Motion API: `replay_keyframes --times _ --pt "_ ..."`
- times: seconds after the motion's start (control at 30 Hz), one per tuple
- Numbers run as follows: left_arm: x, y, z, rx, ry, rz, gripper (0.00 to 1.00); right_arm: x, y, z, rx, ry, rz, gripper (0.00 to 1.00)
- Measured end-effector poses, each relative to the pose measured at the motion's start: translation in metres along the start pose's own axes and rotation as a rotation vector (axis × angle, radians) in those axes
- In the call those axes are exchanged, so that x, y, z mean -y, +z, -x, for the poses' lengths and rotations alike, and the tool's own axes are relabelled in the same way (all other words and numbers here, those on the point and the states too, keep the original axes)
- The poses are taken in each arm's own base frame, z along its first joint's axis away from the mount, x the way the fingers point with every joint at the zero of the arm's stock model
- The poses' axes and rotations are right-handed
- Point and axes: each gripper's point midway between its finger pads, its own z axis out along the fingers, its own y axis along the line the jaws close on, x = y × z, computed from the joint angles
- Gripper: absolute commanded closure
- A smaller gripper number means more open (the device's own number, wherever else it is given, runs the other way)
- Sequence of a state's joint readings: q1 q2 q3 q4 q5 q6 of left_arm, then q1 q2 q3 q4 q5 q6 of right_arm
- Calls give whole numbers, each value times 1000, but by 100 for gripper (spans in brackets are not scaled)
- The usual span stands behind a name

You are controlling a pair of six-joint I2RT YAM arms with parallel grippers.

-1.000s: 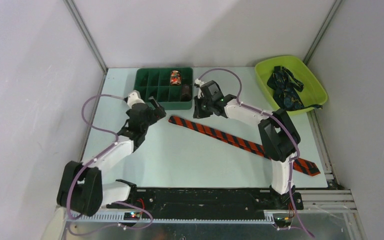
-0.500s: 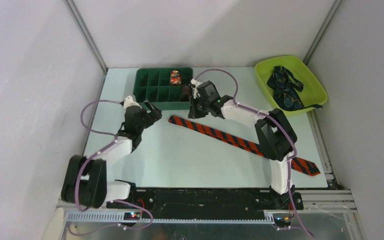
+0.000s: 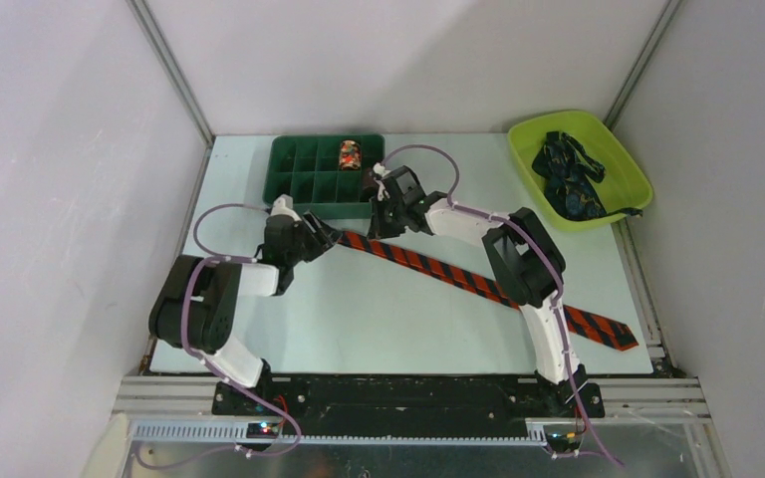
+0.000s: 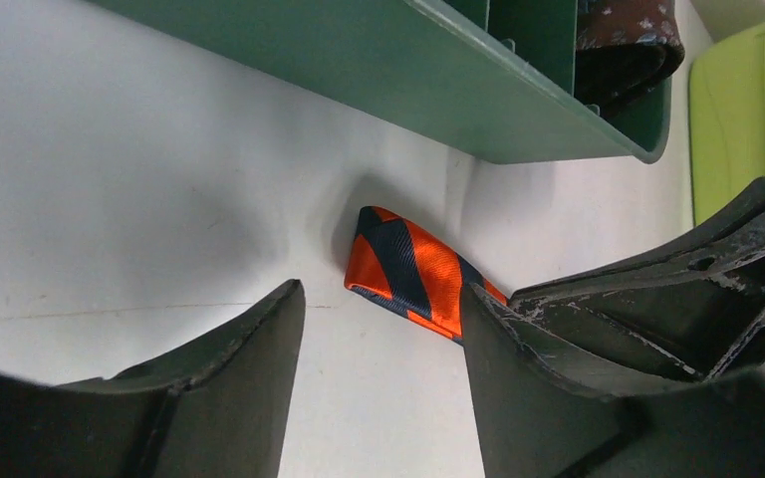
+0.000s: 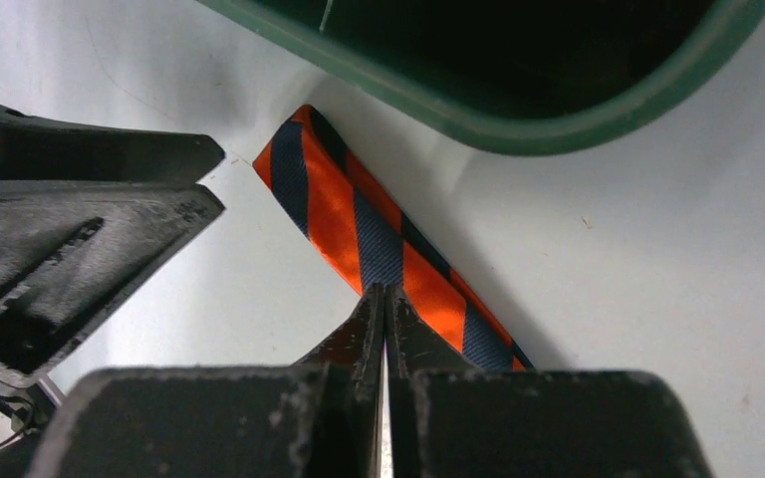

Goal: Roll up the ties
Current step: Roll the tie at the center of the board.

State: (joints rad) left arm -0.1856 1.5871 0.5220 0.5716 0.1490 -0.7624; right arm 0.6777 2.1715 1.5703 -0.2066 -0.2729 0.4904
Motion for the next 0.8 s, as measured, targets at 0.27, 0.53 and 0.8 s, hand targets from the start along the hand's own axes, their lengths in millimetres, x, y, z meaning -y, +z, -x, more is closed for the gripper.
replay_keyframes --times 0.27,0.53,0.8 --pt "3 12 -2 -27 -9 -15 55 -1 3 0 -4 12 8 100" --pt "1 18 11 -5 -3 40 96 -1 6 2 12 13 4 100" --pt "-15 33 12 -17 2 124 100 13 17 -16 40 7 -32 100"
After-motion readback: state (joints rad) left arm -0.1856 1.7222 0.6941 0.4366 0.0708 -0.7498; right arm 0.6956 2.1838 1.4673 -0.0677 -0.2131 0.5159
